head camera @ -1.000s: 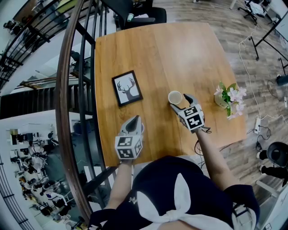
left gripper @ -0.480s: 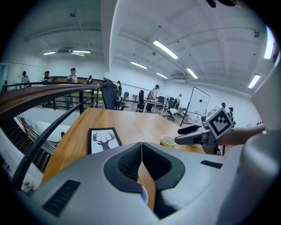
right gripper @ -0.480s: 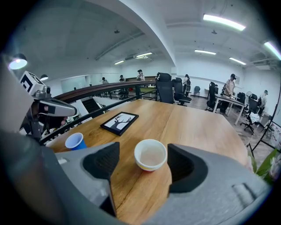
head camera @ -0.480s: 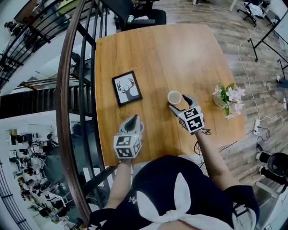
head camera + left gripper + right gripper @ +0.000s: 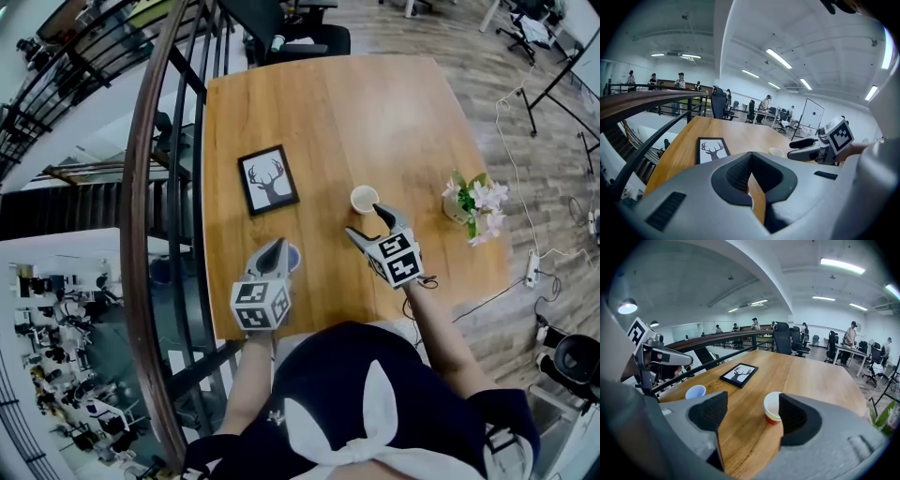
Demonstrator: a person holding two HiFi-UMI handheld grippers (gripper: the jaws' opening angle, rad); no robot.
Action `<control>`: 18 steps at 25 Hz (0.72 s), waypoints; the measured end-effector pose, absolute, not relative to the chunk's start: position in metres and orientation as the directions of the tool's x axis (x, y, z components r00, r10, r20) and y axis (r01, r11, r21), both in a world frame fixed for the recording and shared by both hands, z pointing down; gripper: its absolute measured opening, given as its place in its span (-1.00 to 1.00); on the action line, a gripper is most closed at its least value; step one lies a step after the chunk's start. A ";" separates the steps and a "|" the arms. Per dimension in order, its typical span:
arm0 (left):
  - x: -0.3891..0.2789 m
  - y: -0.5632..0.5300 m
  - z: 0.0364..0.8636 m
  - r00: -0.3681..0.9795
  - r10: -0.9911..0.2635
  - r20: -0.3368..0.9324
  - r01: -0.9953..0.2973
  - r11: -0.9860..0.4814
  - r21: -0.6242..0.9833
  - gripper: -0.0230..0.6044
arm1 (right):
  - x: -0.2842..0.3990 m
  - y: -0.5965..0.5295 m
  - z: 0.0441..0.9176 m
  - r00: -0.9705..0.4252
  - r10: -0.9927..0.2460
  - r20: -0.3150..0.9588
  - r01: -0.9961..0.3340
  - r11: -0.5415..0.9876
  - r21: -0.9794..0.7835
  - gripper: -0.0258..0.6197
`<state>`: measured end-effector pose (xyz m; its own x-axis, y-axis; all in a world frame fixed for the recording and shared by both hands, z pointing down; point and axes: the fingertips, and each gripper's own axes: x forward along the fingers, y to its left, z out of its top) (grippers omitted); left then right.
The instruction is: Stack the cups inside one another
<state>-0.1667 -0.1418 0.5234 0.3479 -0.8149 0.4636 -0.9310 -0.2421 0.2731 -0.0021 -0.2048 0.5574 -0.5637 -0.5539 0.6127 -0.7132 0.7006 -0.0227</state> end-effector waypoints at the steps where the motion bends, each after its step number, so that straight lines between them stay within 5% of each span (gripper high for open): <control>1: -0.169 -0.139 0.522 0.345 -0.818 0.460 -0.931 -0.238 0.276 -0.87 | -0.005 -0.201 0.556 -0.569 -0.550 0.611 -0.708 0.706 -0.024 0.13; 18: -0.212 -0.086 0.522 0.268 -0.850 0.453 -0.948 -0.149 0.282 -0.87 | -0.065 -0.135 0.563 -0.649 -0.433 0.626 -0.593 0.803 -0.060 0.13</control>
